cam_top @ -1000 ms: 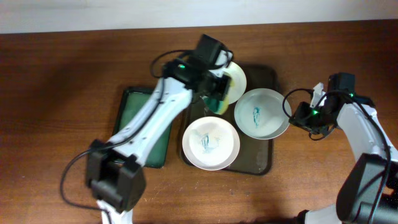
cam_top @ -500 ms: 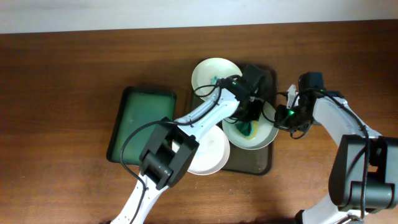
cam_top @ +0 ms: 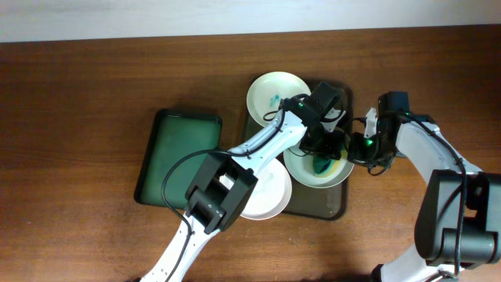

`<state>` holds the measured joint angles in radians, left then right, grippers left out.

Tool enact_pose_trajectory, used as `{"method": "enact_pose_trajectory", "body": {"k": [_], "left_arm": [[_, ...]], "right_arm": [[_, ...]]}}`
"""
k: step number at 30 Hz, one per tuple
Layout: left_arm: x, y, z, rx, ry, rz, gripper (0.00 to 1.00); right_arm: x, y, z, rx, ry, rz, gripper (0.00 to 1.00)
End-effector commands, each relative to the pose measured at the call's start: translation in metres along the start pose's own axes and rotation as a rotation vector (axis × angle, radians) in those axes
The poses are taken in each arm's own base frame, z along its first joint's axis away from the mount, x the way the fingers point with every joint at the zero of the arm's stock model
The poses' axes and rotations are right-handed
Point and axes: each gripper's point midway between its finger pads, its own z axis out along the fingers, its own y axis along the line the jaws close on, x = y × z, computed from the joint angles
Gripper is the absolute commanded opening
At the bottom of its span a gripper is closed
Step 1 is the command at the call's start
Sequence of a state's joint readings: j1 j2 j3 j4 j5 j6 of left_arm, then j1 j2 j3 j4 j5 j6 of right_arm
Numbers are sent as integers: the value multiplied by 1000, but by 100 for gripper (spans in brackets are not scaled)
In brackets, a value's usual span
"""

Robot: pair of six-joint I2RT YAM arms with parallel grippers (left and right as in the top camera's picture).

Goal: Clean dirty plates on tray and stack at the side

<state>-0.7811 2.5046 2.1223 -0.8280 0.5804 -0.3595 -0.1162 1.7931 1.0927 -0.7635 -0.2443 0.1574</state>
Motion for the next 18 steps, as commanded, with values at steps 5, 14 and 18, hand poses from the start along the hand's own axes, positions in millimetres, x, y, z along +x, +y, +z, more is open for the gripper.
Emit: {"method": "enact_pose_trajectory", "body": {"k": [5,14,18], "left_arm": [[20,148,-59,-877,-6,-51,0],[-14,53,-226,-841,-158,22,0],[-14,42,-330,-740,-338,4,0]], "right_arm": [[-3,-1,-2,15,-11,4,4],[6,7,-2,-33,29,10,4],[5,9,-2,-44,23,6,12]]}}
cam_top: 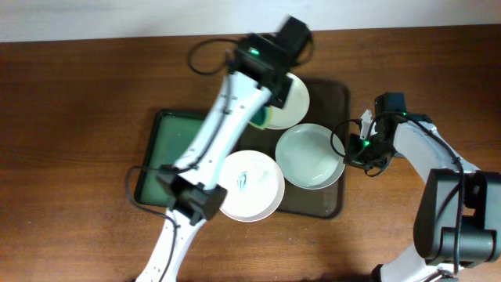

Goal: Clean dirty plates on tray and stack at the side

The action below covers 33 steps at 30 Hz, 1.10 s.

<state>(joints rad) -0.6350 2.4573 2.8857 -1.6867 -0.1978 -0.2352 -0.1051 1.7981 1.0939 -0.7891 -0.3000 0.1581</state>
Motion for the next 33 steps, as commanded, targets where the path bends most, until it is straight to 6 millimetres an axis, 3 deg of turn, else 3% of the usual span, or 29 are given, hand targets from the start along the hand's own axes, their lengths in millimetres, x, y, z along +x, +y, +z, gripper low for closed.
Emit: {"method": "enact_pose_trajectory", "body": {"k": [1,3,4,5,6,9,12,13,16,18,20,22,23,24,28,33], "left_arm": [[-9,60,-82,39,-156,-47,0],[18,105,-102,-1,-114,-123,0],[44,123,-92,-26,-21,-161,0],[72,141,-69,-51,100,-211,0],[99,156,-32,-70,232,-265,0],[140,173,70,7,335,-391,0],[174,178,120,29,358,-445,0],[177,176,127,36,352,-447,0],[174,173,132,38,335,-441,0],[175,174,131,38,338,-432,0],[178,173,130,39,348,-430,11],[178,172,130,39,349,-429,16],[178,172,130,39,352,-429,17],[178,172,130,40,353,-428,18],[182,171,129,40,371,-428,17],[183,171,128,40,371,-428,16]], "right_arm": [[-4,-2,-4,6,-19,6,15],[-4,-2,-3,6,-19,4,17],[-7,-2,-1,4,-34,0,17],[-8,-2,3,0,-48,-6,17],[-7,6,6,-35,-50,-21,8],[2,25,11,-56,-22,-76,4],[2,26,14,-37,-28,-102,8],[0,25,17,-19,-45,-113,10],[7,20,30,-22,-49,-91,6],[5,25,19,-35,-60,-94,4],[-12,28,-37,46,-199,-119,4],[-16,26,-115,200,-445,-75,4],[-12,38,-139,203,-529,-108,4],[-2,63,-157,164,-591,-182,4],[30,125,-140,147,-573,-409,4],[49,156,-120,445,-664,-631,4]]}}
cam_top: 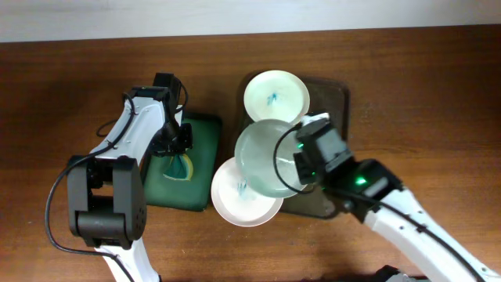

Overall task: Clean dirty plates on tray and stack at the side
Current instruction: 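Scrub the held plate with the sponge in the left gripper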

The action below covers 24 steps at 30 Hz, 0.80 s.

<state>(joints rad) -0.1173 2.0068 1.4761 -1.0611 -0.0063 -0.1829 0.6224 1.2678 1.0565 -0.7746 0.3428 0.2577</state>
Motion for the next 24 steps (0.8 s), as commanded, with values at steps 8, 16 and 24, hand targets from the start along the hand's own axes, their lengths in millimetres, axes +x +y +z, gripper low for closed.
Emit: {"method": "enact_pose_trajectory", "body": {"k": [8,16,24], "left_arm": [[0,-3,-8,14,-17,2,15],[0,-3,-8,14,-17,2,13],[5,-3,-8,11,2,3,2]], "right_arm": [[-43,12,-70,627,-417,-289,4],[-42,14,-70,624,-418,-291,4],[-35,-31,-8,117,-67,101,4]]}}
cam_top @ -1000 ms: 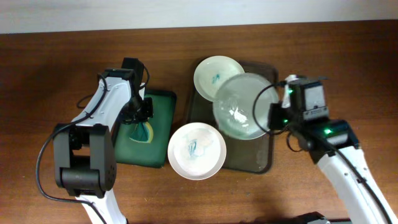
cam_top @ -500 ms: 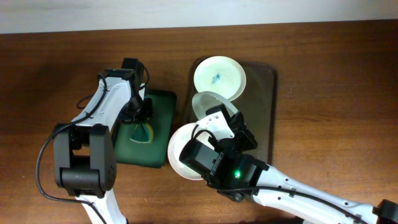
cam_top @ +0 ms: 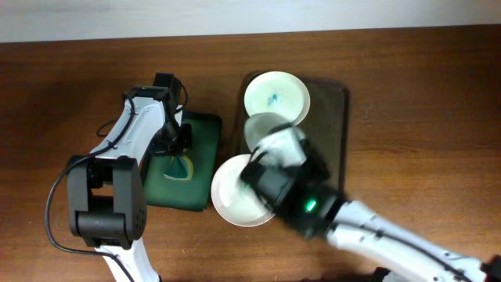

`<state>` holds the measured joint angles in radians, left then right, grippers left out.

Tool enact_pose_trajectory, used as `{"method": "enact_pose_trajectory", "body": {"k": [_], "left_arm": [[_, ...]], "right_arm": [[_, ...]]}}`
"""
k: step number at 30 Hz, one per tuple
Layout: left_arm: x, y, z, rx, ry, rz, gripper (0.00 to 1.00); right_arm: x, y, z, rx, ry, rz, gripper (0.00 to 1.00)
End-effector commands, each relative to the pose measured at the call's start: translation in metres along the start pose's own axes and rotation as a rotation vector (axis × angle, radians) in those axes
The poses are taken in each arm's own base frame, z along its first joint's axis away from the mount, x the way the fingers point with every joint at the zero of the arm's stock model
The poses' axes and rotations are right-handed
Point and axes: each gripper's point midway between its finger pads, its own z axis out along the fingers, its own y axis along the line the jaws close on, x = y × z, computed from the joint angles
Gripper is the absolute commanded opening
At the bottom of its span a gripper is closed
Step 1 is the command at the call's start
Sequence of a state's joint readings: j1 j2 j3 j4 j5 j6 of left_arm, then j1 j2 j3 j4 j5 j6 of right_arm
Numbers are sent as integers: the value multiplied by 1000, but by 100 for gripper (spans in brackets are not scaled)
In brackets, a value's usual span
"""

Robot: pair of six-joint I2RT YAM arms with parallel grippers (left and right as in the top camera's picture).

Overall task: Clean dirty plates on tray and stack at the side
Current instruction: 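Scrub the held plate with the sponge in the left gripper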

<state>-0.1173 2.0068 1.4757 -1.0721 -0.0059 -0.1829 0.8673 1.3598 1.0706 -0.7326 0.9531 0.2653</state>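
Note:
A pale green plate [cam_top: 263, 128] hangs over the left edge of the dark tray [cam_top: 330, 100], with my right gripper [cam_top: 272, 150] shut on its near rim. The right arm is blurred and covers most of that plate. A plate with a green stain [cam_top: 276, 95] lies at the tray's far end. A white plate [cam_top: 235, 200] sits at the tray's near left corner, half under the right arm. At the left, my left gripper [cam_top: 177, 152] points down into the green tray [cam_top: 205, 133], shut on the yellow-green sponge [cam_top: 182, 167].
The wooden table [cam_top: 70, 94] stretches to the left of the green tray and to the right of the dark tray. The left arm's base and links rise along the green tray's left side.
My right arm has swung left and nearer, now blurred over the white plate, and the pale green plate shows farther back and smaller. The left arm and sponge have not moved.
My left gripper first held the sponge on the pale green plate in the dark tray, with my right gripper at its rim. Then the left arm was over the far plate. Later the sponge was in the green tray and my right arm held the plate further left.

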Motion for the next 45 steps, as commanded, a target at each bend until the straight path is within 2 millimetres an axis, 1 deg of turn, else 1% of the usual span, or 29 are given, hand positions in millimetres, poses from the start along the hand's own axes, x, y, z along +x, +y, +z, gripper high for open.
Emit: {"method": "enact_pose_trajectory", "body": {"k": [1,3,4,5,6,9,10,11,12,13,14,15,16,17,18,19,21,24,26,27,28,29,31,33,35,37,41,43,45], "left_arm": [[3,-3,-8,12,-7,3,3],[3,-3,-8,13,-6,3,2],[3,-3,-8,14,-6,3,2],[3,-4,-8,20,-4,3,1],[4,-5,-8,27,-2,3,1],[4,-6,-8,30,-2,3,1],[4,-6,-8,30,-2,3,1],[4,-6,-8,30,-2,3,1],[4,-6,-8,30,-1,3,2],[5,-6,-8,29,2,7,2],[4,-6,-8,30,1,22,2],[4,-6,-8,30,1,24,0],[4,-6,-10,31,-6,25,0],[3,-10,-20,60,-28,26,0],[2,-14,-38,90,-76,28,0],[2,-17,-59,115,-128,31,0],[7,-17,-102,140,-240,36,4],[22,-13,-134,149,-299,38,7],[26,-13,-134,147,-286,38,6],[26,-13,-134,147,-287,38,6],[26,-13,-134,147,-287,38,6],[26,-13,-134,148,-288,38,4],[24,-14,-135,153,-295,40,3],[20,-35,-139,208,-324,84,3],[17,-56,-142,227,-355,139,4],[16,-103,-140,268,-388,220,4],[23,-207,-74,401,-264,334,1],[41,-264,-26,506,-165,434,1],[67,-303,22,571,-66,502,0]], "right_arm": [[11,-46,44,-342,264,394,4],[47,-109,83,-403,389,694,4],[79,-144,103,-381,454,856,4],[103,-164,116,-345,500,942,4],[152,-192,137,-262,600,1065,4],[233,-186,169,-229,833,1179,4],[250,-174,177,-241,898,1188,4],[260,-165,184,-255,932,1189,13],[253,-163,189,-303,894,1139,59],[235,-174,184,-301,841,1136,61],[197,-185,169,-345,724,1132,61],[141,-185,138,-442,564,1067,61],[105,-172,105,-501,485,963,61],[75,-140,65,-594,438,801,61],[66,-104,35,-668,471,676,61],[68,-62,11,-757,542,541,61],[85,14,-11,-906,626,326,61],[122,106,4,-986,670,104,53],[145,135,27,-949,765,94,45],[149,146,33,-970,777,101,33],[152,147,36,-961,795,110,17],[148,134,48,-898,778,133,4],[130,80,83,-653,739,277,4],[129,53,105,-586,730,375,4],[140,45,115,-520,776,444,4],[134,56,115,-598,722,340,4],[134,60,110,-603,735,345,5],[134,60,110,-603,735,345,5],[134,60,110,-603,735,345,4]]}}
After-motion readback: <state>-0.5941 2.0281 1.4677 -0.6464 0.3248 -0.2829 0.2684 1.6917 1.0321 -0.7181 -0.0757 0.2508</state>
